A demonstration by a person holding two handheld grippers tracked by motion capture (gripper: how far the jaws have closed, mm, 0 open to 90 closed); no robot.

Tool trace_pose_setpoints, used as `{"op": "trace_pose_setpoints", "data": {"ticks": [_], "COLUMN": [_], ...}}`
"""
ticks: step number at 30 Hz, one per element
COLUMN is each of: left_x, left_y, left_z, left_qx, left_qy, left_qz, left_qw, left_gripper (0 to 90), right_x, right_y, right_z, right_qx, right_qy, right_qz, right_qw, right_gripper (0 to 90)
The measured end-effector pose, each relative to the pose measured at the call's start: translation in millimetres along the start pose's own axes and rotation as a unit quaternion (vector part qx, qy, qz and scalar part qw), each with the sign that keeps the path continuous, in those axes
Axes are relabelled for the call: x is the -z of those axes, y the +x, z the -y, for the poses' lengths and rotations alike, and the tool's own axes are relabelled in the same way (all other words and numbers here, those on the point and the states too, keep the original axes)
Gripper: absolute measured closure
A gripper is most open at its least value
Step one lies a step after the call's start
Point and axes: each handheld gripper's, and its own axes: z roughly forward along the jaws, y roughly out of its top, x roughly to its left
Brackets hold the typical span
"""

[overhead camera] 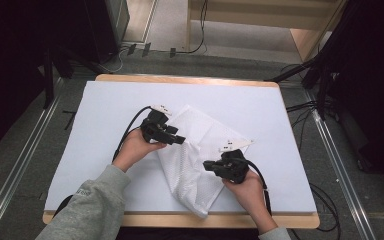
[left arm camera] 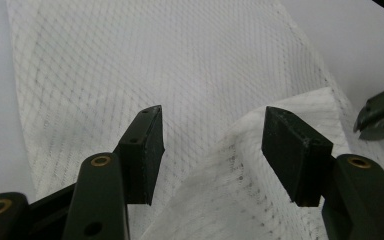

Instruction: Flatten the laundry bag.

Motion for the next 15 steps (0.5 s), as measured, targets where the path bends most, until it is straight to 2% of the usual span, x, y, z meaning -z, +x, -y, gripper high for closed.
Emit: {"op": "trace_pose_setpoints", "data": {"ticks": [2, 4, 5, 7, 8, 10, 11, 13, 14, 15], "left_x": [-4.4, -6.4, -10.7, -13.1, -13.1, -14.6, -14.3, -12.5, -12.5, -11.2], "left_y": [1.5, 1.6, 0.6, -1.5, -1.5, -3.9, -4.4, -5.8, -5.8, -6.6], "left_z": [2.0, 3.1, 5.8, 8.3, 8.3, 10.9, 11.4, 11.4, 11.4, 10.9], "left_qx": [0.009, 0.009, 0.007, 0.000, 0.000, -0.002, -0.006, -0.011, -0.011, -0.009], "left_qy": [0.001, 0.005, 0.014, 0.028, 0.028, 0.046, 0.050, 0.048, 0.048, 0.048], "left_qz": [0.009, 0.008, 0.015, 0.013, 0.013, 0.018, 0.026, 0.034, 0.034, 0.039], "left_qw": [0.9999, 0.9999, 0.9998, 0.9995, 0.9995, 0.9988, 0.9984, 0.9982, 0.9982, 0.9980], "left_gripper": [43.1, 43.2, 43.3, 44.5, 46.4, 56.8, 68.3, 83.7, 86.1, 87.2], "right_x": [4.2, 6.2, 10.2, 15.2, 15.2, 23.5, 25.9, 30.2, 30.2, 33.7], "right_y": [-6.6, -9.8, -16.2, -21.7, -21.7, -31.2, -34.8, -42.4, -42.4, -49.5], "right_z": [2.4, 3.5, 5.5, 7.4, 7.4, 10.9, 12.2, 14.7, 14.7, 17.0], "right_qx": [-0.009, -0.015, -0.024, -0.033, -0.033, -0.045, -0.048, -0.056, -0.056, -0.066], "right_qy": [-0.005, -0.007, -0.011, -0.016, -0.016, -0.026, -0.027, -0.028, -0.028, -0.032], "right_qz": [0.010, 0.017, 0.026, 0.039, 0.039, 0.057, 0.063, 0.074, 0.074, 0.084], "right_qw": [0.9999, 0.9997, 0.9993, 0.9986, 0.9986, 0.9971, 0.9965, 0.9953, 0.9953, 0.9938], "right_gripper": [87.5, 87.2, 86.4, 85.3, 85.3, 82.4, 81.7, 79.7, 79.7, 77.0]}}
